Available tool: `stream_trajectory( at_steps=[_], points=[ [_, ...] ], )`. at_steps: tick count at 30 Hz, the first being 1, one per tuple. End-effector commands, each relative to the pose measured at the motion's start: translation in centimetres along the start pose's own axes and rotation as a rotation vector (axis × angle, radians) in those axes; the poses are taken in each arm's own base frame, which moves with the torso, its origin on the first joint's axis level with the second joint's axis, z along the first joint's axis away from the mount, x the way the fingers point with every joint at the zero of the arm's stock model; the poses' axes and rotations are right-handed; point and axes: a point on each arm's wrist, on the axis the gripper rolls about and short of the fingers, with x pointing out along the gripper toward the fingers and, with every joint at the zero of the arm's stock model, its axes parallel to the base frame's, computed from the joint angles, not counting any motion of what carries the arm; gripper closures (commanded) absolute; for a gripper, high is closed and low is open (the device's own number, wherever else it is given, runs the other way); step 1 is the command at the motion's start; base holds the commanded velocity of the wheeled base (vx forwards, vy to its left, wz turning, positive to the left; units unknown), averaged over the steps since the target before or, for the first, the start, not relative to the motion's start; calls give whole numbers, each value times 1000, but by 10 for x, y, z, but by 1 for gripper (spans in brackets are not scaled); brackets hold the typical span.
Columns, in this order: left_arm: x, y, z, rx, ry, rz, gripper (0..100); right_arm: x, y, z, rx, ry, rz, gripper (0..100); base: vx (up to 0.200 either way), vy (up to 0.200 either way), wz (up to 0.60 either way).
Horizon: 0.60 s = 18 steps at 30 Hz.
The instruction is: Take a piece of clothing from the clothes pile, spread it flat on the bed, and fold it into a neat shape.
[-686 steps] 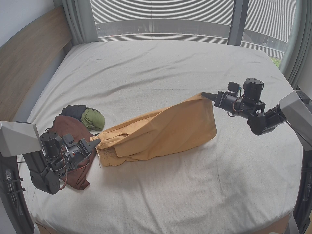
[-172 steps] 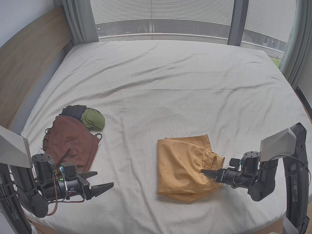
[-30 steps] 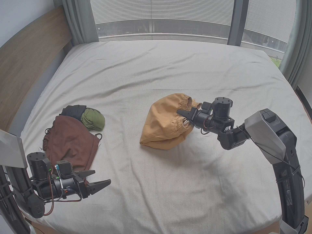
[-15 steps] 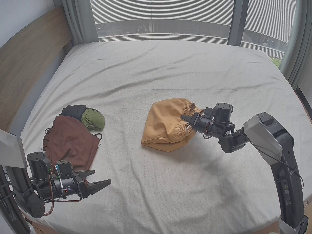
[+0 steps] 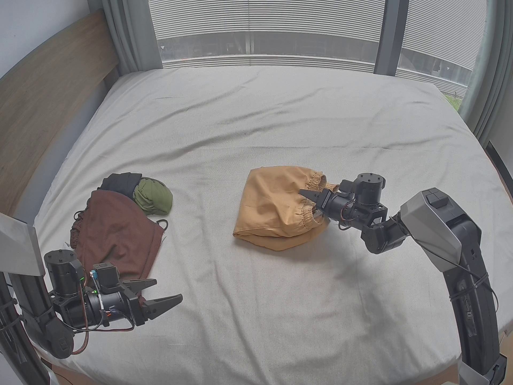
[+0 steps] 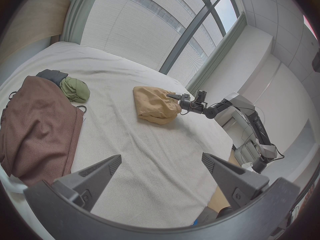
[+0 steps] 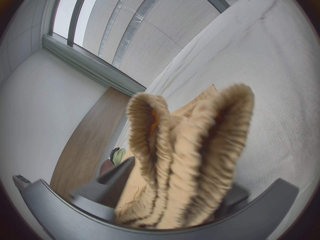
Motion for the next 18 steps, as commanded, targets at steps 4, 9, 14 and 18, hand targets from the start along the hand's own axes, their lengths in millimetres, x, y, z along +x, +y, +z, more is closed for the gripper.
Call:
stream_trajectory(
  at_steps=[4, 9, 14, 18],
  points=[
    [-1, 0, 1, 3, -5, 0, 0, -6, -18, 3, -28, -12, -40, 0, 0, 0, 0],
    [-1, -1, 2, 6, -8, -2, 0, -24, -34, 23, -39, -85, -110, 0, 0, 0, 0],
    [-2, -3, 4, 16, -19, -5, 0, -39, -12, 58, -73, -157, -81, 0, 0, 0, 0],
    [-3, -3, 5, -1, -23, -5, 0, -49, 27, 84, -115, -233, -35, 0, 0, 0, 0]
  ],
)
